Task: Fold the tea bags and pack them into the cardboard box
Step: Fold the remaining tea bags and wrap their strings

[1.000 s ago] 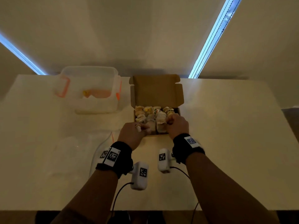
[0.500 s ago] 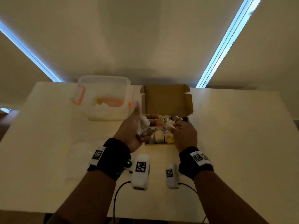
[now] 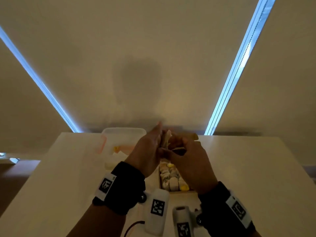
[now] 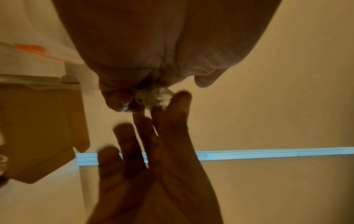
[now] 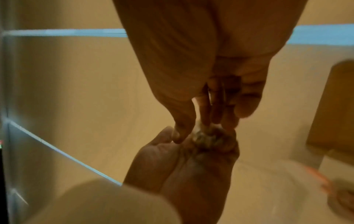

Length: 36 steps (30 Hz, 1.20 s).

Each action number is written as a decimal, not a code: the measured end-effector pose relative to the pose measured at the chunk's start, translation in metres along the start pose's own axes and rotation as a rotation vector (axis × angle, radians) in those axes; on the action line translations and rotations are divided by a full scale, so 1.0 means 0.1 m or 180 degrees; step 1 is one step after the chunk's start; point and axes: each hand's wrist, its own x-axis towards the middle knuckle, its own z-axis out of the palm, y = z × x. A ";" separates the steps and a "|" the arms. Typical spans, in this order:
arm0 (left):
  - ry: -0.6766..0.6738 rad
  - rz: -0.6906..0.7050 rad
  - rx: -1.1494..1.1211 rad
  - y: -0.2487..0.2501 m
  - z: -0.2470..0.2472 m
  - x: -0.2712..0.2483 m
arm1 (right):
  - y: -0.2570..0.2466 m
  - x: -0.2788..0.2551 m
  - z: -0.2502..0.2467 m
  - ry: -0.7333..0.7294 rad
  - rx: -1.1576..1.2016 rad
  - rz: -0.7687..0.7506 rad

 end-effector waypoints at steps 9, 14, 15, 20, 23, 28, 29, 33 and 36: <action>0.0149 0.1612 0.2220 0.52 0.09 -0.29 | -0.54 0.12 -0.19 -0.0099 0.1384 0.0284; 0.0455 0.1775 0.1693 0.72 0.11 -0.42 | -0.74 0.14 -0.16 -0.0183 0.1972 0.0367; 0.0474 0.1690 0.1468 0.76 0.11 -0.44 | -0.77 0.14 -0.16 -0.0212 0.2194 0.0397; 0.0538 0.1525 0.0876 0.97 0.03 -0.46 | -0.92 0.14 -0.17 -0.0248 0.2904 0.0488; 0.0530 0.1693 0.0899 1.03 -0.04 -0.45 | -0.97 0.14 -0.18 -0.0238 0.2918 0.0445; 0.0756 0.2054 0.0845 1.10 -0.20 -0.42 | -1.01 0.17 -0.27 -0.0015 0.2850 0.0202; 0.0799 0.2055 0.0710 1.12 -0.24 -0.42 | -1.01 0.17 -0.31 0.0067 0.2866 0.0141; 0.0978 0.1920 0.0189 1.21 -0.41 -0.40 | -1.00 0.19 -0.48 0.0251 0.3084 -0.0113; 0.1188 0.1865 0.0158 1.22 -0.53 -0.38 | -1.01 0.17 -0.59 0.0375 0.3029 -0.0197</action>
